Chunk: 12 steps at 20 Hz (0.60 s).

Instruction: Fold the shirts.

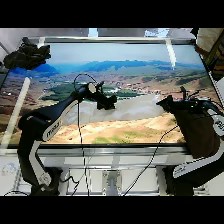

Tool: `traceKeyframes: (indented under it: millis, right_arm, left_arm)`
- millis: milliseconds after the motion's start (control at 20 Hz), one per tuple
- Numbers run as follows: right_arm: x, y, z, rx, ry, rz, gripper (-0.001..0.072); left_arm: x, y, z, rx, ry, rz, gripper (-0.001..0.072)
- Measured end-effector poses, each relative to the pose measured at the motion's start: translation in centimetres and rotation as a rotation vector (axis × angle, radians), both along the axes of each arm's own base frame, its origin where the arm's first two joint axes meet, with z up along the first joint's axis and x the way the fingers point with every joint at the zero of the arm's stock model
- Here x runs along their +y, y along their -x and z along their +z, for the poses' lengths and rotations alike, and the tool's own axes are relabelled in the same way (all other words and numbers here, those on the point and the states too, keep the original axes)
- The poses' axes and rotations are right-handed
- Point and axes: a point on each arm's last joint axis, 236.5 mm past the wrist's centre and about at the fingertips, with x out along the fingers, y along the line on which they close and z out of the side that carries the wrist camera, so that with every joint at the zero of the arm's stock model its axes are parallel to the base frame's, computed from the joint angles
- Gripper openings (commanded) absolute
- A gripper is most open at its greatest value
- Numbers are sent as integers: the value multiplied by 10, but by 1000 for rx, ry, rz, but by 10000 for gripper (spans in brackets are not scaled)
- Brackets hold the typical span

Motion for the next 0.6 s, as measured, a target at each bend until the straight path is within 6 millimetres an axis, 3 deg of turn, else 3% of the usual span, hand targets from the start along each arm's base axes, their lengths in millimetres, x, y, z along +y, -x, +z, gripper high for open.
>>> traceKeyframes:
  millis: [400,450,500,550,600]
  right_arm:
    - [6,-8,7,-41,4,5,33]
    - [5,-13,13,-64,8,6,32]
    - [3,-17,19,-87,17,9,32]
    - [0,-24,29,-117,22,11,32]
    - [-1,-28,39,-145,27,21,31]
  left_arm:
    - [-7,-6,5,-30,27,-14,14]
    - [-13,-14,13,-69,53,-27,84]
    - [-22,-25,26,-116,90,-38,227]
    - [-32,-44,46,-197,133,-48,288]
    - [-46,-62,79,-266,207,-43,288]
